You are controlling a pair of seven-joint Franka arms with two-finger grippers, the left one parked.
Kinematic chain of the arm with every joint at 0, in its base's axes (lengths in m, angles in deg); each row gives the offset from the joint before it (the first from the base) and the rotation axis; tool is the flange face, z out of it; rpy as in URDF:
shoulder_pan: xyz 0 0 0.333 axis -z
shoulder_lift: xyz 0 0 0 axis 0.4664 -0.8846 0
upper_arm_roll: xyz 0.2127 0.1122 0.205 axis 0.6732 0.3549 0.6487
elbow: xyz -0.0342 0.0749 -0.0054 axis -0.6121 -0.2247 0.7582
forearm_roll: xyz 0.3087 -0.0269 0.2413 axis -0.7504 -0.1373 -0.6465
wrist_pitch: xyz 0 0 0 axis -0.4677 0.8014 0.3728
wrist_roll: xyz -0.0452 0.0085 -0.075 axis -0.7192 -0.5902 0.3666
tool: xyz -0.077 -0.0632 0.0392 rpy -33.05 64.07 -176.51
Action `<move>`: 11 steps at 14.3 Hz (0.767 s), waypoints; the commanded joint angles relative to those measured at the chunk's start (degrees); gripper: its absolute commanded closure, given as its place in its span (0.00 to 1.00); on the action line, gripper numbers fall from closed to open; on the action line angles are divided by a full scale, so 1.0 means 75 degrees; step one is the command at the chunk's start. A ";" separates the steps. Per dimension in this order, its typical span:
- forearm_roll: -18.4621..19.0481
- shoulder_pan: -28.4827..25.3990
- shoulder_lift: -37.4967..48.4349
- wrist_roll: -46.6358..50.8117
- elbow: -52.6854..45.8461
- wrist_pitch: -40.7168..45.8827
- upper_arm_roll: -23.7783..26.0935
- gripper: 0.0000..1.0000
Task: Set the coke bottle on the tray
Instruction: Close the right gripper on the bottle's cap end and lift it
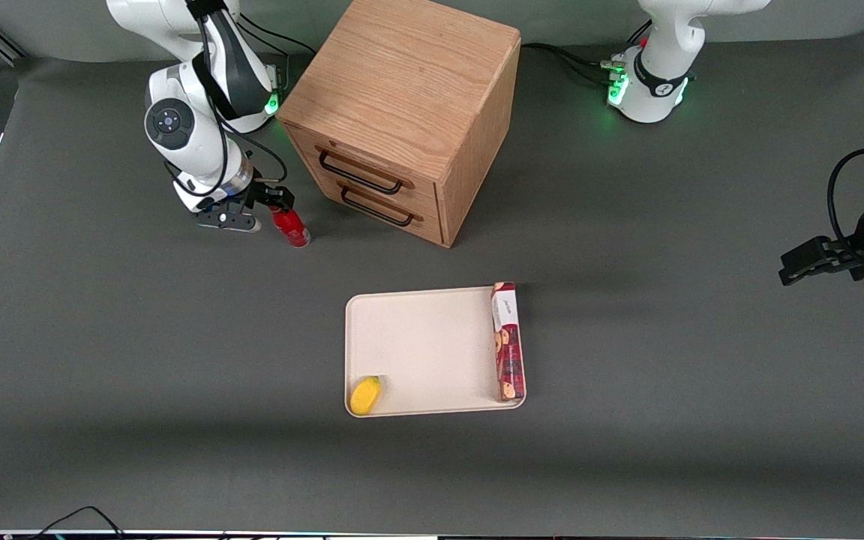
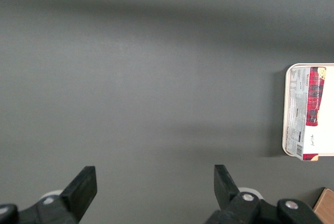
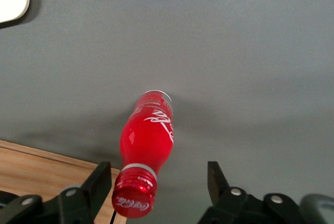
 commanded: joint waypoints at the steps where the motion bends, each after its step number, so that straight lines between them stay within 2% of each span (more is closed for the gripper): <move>1: -0.0287 0.0009 0.0096 0.0104 0.0071 -0.0130 0.0113 0.72; 2: -0.0322 0.0009 0.0096 0.0104 0.0048 -0.0129 0.0113 0.84; 4: -0.0323 0.0009 0.0096 0.0104 0.0013 -0.0083 0.0113 0.91; 6: -0.0323 0.0009 0.0131 0.0115 -0.0173 0.0115 0.0172 0.93; 11: -0.0229 0.0080 0.0131 -0.0072 -0.2583 0.2771 -0.0015 0.93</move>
